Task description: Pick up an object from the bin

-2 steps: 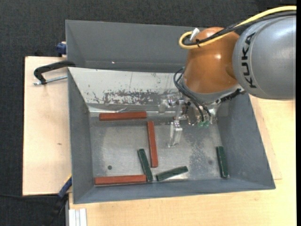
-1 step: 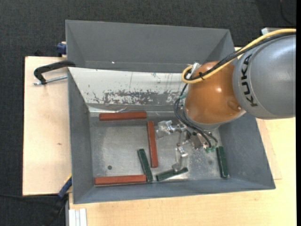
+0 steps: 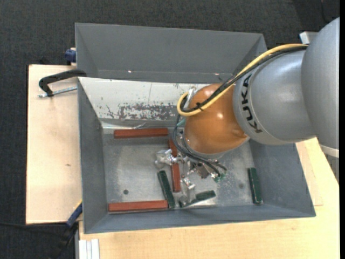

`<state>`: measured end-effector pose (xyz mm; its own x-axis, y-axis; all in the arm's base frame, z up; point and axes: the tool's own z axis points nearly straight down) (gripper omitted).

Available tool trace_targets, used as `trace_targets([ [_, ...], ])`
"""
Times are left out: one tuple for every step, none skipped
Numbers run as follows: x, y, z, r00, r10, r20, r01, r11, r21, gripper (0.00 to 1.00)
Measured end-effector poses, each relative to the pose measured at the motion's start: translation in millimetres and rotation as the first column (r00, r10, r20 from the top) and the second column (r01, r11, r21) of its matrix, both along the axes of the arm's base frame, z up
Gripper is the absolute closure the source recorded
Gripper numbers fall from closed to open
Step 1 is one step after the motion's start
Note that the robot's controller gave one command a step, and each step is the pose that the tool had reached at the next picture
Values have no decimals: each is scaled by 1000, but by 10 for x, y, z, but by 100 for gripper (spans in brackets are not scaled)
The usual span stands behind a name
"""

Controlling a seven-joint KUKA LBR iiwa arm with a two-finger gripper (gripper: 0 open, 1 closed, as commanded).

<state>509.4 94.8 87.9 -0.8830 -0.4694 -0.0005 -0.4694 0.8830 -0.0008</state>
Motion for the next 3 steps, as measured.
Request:
trace_targets([
  [-150,-466,-45,944,-329,6,329,944,4,100],
  [-156,-459,-51,944,-329,4,329,944,4,0],
  [-160,-458,-55,944,-329,3,329,944,4,0],
])
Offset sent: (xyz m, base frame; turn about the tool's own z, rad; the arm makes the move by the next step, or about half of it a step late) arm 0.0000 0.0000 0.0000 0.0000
